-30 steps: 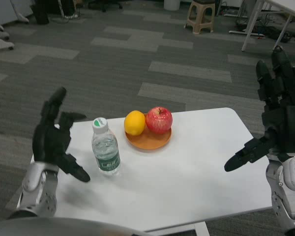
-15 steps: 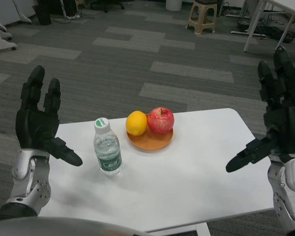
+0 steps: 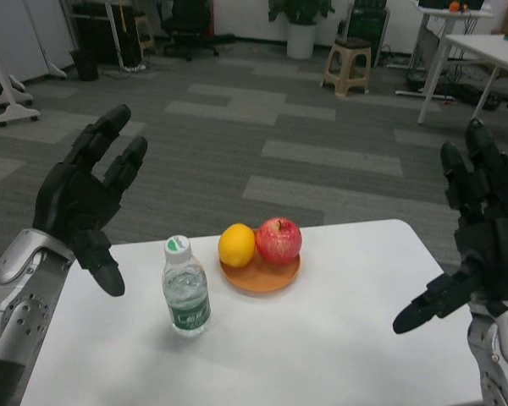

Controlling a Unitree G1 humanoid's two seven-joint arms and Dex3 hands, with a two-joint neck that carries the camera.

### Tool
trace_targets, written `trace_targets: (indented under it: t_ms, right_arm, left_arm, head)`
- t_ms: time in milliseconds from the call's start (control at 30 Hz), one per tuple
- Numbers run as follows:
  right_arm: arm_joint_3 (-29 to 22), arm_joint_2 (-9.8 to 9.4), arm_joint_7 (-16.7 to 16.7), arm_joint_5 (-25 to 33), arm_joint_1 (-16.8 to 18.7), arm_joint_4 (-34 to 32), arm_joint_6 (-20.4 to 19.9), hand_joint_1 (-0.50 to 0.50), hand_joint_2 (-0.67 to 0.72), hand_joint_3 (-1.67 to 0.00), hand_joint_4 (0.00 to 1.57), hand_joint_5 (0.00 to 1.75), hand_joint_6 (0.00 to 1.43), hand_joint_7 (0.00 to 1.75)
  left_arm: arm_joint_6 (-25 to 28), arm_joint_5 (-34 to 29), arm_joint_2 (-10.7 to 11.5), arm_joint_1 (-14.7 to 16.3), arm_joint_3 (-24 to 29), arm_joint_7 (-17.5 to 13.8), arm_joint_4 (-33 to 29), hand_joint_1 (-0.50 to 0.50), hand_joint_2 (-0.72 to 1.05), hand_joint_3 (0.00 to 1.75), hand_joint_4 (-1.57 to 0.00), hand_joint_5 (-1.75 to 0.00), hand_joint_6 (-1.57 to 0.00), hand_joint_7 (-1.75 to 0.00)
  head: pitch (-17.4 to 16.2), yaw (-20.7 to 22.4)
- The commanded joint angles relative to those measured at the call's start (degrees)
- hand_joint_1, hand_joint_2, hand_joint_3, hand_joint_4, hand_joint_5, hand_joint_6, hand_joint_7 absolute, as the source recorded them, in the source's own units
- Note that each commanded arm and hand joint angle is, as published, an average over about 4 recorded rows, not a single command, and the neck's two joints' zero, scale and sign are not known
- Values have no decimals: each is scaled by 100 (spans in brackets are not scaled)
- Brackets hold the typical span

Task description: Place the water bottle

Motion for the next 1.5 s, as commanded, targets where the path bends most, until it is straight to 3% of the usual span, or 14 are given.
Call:
trace_targets:
  t_ms: [33,333,867,1500]
  right_arm:
    - [15,-65,-26,48,-170,35,-8,-33,53,0,0,0,0,0]
    - [15,-94,-26,48,-179,35,-8,-33,53,0,0,0,0,0]
    - [-5,-100,-26,48,-170,9,-8,-33,53,0,0,0,0,0]
    - [9,-85,-26,54,-170,79,-8,-33,53,0,0,0,0,0]
  left_arm:
    - [325,42,121,-178,160,-82,-161,-50,-55,7,0,0,0,-35]
    - [464,115,18,-407,355,-181,-227,-50,-55,4,0,0,0,-40]
    - [468,196,-294,-471,456,-286,-231,-50,-55,9,0,0,0,-42]
    - [468,327,-333,-618,389,-312,-214,-50,-55,9,0,0,0,-42]
  head:
    - [253,-36]
    - [556,-110]
    - [460,-101]
    - [434,-108]
